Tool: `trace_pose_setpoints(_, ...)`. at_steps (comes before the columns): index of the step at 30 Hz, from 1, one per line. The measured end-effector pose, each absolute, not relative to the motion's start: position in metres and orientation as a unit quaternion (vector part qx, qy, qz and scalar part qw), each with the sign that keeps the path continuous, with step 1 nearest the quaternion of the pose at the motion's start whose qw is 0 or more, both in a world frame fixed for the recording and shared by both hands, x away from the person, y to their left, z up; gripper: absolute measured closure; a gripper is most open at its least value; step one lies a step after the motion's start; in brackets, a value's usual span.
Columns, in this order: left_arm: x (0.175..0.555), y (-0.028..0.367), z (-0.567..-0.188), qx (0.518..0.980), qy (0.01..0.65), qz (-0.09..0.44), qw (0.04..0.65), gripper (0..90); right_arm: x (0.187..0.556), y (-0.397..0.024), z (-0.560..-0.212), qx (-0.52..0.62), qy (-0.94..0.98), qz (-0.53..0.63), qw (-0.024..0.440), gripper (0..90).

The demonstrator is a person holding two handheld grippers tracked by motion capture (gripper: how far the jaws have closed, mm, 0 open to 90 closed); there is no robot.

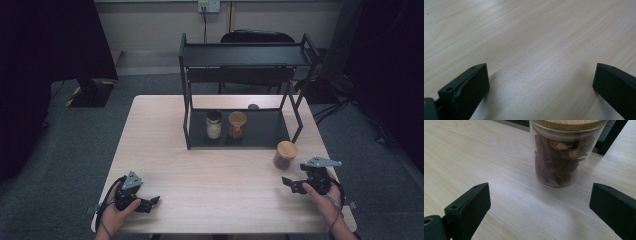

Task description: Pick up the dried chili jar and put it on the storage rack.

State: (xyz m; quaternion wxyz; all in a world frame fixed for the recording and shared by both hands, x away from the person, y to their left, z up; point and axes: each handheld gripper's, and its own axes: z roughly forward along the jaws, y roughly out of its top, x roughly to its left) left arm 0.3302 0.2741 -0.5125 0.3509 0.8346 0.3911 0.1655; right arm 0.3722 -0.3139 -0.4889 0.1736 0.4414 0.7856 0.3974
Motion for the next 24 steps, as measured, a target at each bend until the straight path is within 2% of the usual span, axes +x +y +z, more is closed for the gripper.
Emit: trace_pose_setpoints(24,0.330,0.274,-0.513,0.835,0.391,0.166,0.351,0.1,0.385,-0.313,-0.488,0.450,0.781,0.392,0.185,2.3)
